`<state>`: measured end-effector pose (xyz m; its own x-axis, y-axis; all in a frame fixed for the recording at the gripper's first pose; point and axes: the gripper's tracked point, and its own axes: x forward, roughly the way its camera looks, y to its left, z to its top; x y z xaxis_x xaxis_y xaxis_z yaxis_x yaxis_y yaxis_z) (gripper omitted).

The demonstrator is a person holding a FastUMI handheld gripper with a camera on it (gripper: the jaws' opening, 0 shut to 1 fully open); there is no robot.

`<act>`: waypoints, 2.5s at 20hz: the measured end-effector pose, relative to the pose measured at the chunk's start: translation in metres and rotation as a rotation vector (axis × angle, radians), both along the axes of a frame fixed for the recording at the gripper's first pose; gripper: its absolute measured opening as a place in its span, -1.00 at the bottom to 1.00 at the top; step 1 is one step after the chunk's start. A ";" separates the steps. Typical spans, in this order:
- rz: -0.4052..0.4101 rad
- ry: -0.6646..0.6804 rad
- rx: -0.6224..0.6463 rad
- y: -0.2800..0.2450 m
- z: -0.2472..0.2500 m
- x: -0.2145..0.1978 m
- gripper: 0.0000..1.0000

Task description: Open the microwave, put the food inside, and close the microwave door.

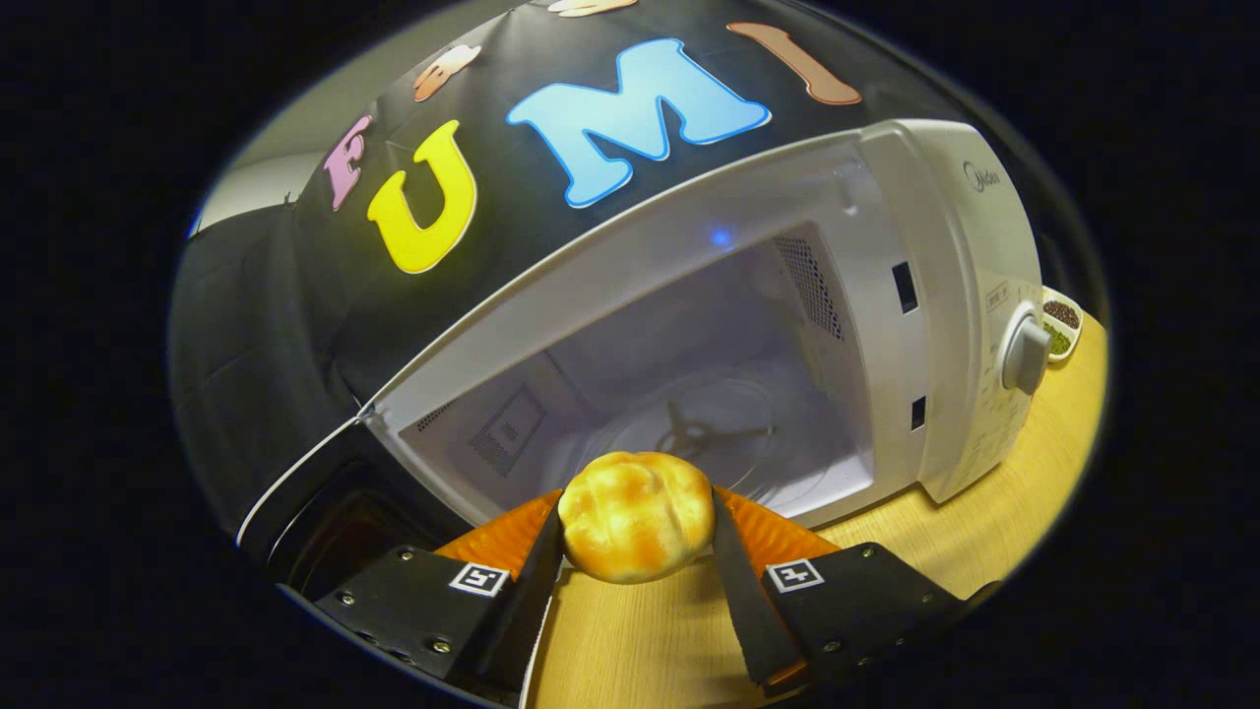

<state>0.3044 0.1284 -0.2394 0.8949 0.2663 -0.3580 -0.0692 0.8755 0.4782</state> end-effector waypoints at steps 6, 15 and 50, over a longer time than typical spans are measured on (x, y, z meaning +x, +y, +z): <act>-0.057 0.044 0.065 0.001 -0.027 0.025 0.60; -0.123 0.015 0.034 -0.001 -0.026 0.038 0.87; 0.011 -0.226 -0.118 0.010 0.077 -0.050 0.94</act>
<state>0.2540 0.1386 -0.1619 0.9531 0.2446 -0.1785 -0.1725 0.9230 0.3440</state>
